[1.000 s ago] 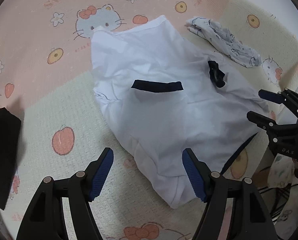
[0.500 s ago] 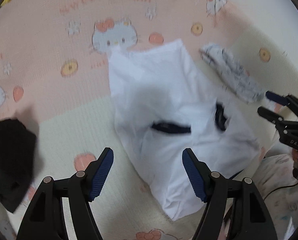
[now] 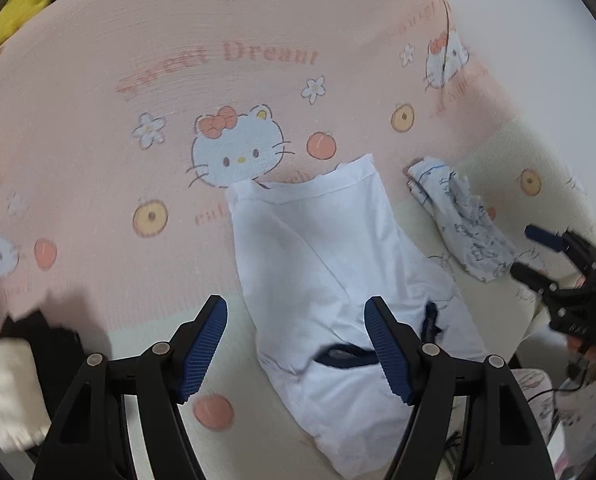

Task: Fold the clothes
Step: 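Move both grippers to the shirt's hem edge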

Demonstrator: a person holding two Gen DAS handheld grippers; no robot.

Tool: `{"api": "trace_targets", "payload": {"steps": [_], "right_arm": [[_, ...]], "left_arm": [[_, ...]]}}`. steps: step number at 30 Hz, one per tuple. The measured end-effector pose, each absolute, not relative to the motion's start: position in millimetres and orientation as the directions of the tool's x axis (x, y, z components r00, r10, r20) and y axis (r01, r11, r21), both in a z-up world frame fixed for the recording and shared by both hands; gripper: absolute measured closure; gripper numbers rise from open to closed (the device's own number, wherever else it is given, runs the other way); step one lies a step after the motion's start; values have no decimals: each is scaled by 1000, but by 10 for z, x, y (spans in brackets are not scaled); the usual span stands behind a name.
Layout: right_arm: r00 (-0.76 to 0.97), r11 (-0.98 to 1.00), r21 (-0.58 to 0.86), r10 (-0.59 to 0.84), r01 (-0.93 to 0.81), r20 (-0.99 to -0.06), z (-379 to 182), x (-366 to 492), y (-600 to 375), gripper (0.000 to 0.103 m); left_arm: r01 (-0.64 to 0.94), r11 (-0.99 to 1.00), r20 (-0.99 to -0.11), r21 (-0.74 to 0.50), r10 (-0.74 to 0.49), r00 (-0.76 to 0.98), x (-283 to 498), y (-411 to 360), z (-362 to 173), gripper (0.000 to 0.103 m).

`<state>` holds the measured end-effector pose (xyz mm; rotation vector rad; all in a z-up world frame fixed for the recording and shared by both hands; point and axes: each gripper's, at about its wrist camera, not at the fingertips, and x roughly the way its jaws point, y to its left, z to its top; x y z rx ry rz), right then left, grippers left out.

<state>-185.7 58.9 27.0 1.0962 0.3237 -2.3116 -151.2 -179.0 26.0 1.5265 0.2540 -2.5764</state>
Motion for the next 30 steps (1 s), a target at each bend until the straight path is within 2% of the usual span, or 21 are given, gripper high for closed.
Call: {"api": "trace_targets", "payload": {"steps": [2,6,9,16,20,24,30], "right_arm": [[-500,-821,13,-360,571,-788,204,-2015,548,29],[-472,-824,2,-328,567,-818,-5,-2366,452,29],[-447,-821,10,-321,571,-835,-203,-2644,385,29],[-357,-828,110,-352,550,-865,-642,-3249,295,29],[-285,-844,218,-392,490,-875,-911,-3625,277,29],[-266,-859,279,-415,428,-870,-1112,-3926,288,29],[-269,-875,300,-414,380,-869,-1267,-4115,180,29]], "left_arm": [[189,-979,-884,-76,-22,-468,-1702,-1898,154,34],[217,-960,-892,-179,65,-446,-2064,-2178,-163,34],[242,-952,-895,-186,63,-443,-2242,-2330,-377,34],[316,-908,-894,-276,122,-431,-2505,-2742,-803,34],[328,-903,-892,-279,117,-437,-2664,-2883,-963,34],[359,-872,-886,-333,159,-436,-2788,-3051,-1143,34],[411,-803,-865,-432,240,-441,-2929,-3230,-1435,34]]}}
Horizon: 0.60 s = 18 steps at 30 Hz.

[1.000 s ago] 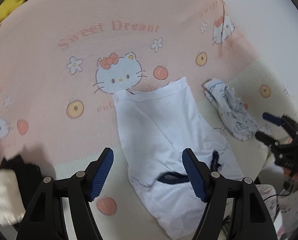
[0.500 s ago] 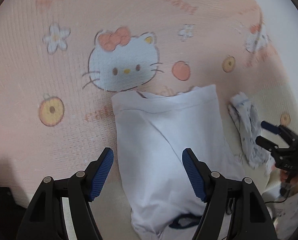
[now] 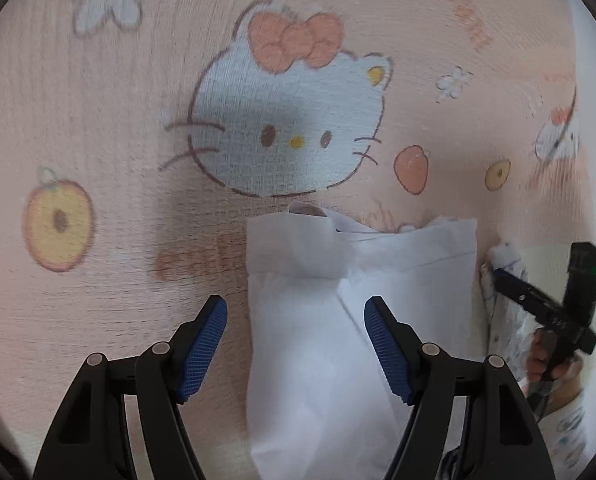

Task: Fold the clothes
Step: 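Move both grippers to the shirt's hem edge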

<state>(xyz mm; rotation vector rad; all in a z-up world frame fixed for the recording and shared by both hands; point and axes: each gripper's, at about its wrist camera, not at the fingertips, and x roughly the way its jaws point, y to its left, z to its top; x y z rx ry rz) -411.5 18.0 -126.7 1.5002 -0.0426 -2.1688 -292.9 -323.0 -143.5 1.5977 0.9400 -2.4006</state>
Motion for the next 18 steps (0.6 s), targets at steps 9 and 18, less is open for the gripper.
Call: {"api": "trace_targets", "payload": {"steps": [9,18], "right_arm": [[-264,-883,357,-439,305,-859,-1399,-4261,111,29],[-278,-906,291,-378,308,-883,-1472,-4262,-80,38]], "left_arm": [[448,-773,-874,-450,281,-396,-3108,-3159,-1689,34],[407,-864,-914,-296,132,-384,-3261,-2919,-1684,58]]}}
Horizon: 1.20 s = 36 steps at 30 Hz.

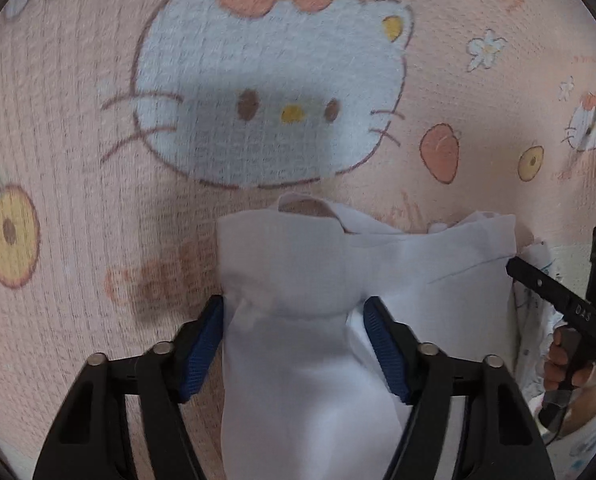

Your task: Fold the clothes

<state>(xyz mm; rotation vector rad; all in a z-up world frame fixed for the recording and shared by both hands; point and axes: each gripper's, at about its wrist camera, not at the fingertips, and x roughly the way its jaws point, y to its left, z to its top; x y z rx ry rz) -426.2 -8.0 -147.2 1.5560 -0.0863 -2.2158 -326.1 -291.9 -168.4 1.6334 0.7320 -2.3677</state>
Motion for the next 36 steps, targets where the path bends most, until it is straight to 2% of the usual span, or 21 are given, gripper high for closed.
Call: {"api": "trace_targets", "payload": {"steps": [1,3,4,5,6,8,15,22,25,28,30,32,34,36], "right_arm": [[-287,-911,269,-360,313,-888,-1475,-4270,-124,42],[-295,-917,229,-329,328,-897,-1490,-4285,-220,59],[-295,-917,210,-315,338,-902,-1502,-4291,-273,65],[-298,-916,185,-298,356,-907,-1513,-4290,-327,72],[-302,-914,159,-281,373,-911,-1523,-4288,-381,82],[-327,-910,123,-265,397,-907,-1496,-4253,-475,91],[-321,-873,81,-261,481,-910,-1412,-4163,-790,91],[-290,-882,78,-235,465,-928,-1588,-4217,-925,91],[-293,-885,88,-243,458,-925,-1600,-4220,-931,88],[-280,-875,149,-302,460,-911,-1498,-4224,-822,78],[-293,-864,185,-349,467,-890,-1380,-4220,-703,73],[-294,-854,228,-393,467,-871,-1274,-4257,-573,69],[-282,-846,266,-425,463,-860,-1192,-4316,-459,63],[-286,-849,240,-404,470,-869,-1180,-4320,-393,62]], "left_arm": [[397,-879,-921,-263,106,-375,-3267,-2888,-1685,65],[386,-888,-919,-251,93,-384,-3245,-2864,-1664,70],[381,-890,-916,-251,91,-391,-3230,-2856,-1651,79],[376,-892,-913,-251,89,-398,-3215,-2848,-1638,84],[371,-894,-910,-251,87,-404,-3201,-2839,-1625,85],[375,-893,-906,-249,79,-416,-3174,-2847,-1586,90],[418,-876,-908,-240,51,-415,-3063,-3026,-1446,92],[350,-931,-929,-104,-35,-369,-3012,-2936,-1473,92],[380,-911,-927,-161,8,-374,-2975,-2999,-1560,92],[435,-843,-906,-316,132,-402,-2907,-3160,-1601,90],[448,-780,-871,-437,241,-429,-2856,-3281,-1590,82],[432,-747,-833,-505,293,-469,-2795,-3345,-1522,56],[413,-754,-817,-510,274,-508,-2730,-3362,-1397,41],[406,-765,-816,-501,260,-516,-2705,-3380,-1321,40]]}}
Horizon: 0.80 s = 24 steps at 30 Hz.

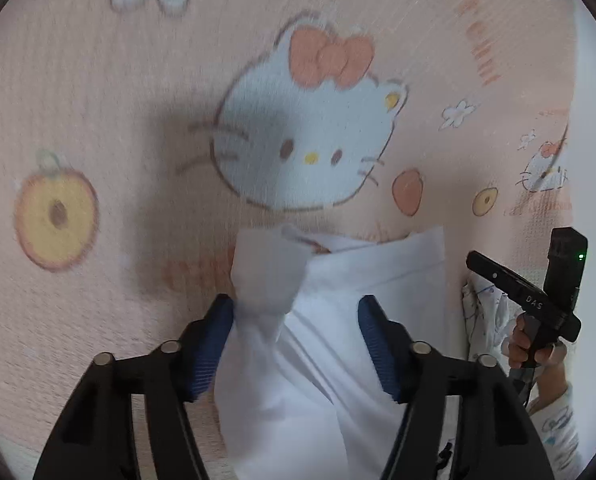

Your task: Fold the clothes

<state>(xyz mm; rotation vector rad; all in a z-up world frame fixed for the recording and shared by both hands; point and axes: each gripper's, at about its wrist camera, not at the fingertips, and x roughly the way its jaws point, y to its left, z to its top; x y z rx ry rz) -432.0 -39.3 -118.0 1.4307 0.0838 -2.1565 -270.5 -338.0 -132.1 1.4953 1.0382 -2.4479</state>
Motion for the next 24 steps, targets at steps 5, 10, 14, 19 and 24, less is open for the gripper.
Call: {"api": "trace_targets", "payload": {"steps": [5,10,14,19,24], "right_arm": [[-275,-861,204,-360,466,-892,-1302,-4296,-233,62],[-256,-865,262,-394,428,-883,-1481,-4353,-325,61],[-233,-847,276,-413,455,-881,-1548,-4368,-441,61],[-226,-843,227,-373,487,-900,-1657,-4361,-567,61],[-234,-838,221,-376,500,-897,-1687,-4335,-623,61]], "left_arm": [[409,-797,-850,-444,230,-474,-2742,-3370,-1376,40],[421,-807,-868,-415,212,-449,-2712,-3325,-1497,40],[433,-806,-876,-403,202,-439,-2719,-3289,-1609,40],[413,-831,-875,-372,166,-454,-2713,-3223,-1747,41],[394,-859,-882,-328,130,-452,-2715,-3161,-1752,41]]}}
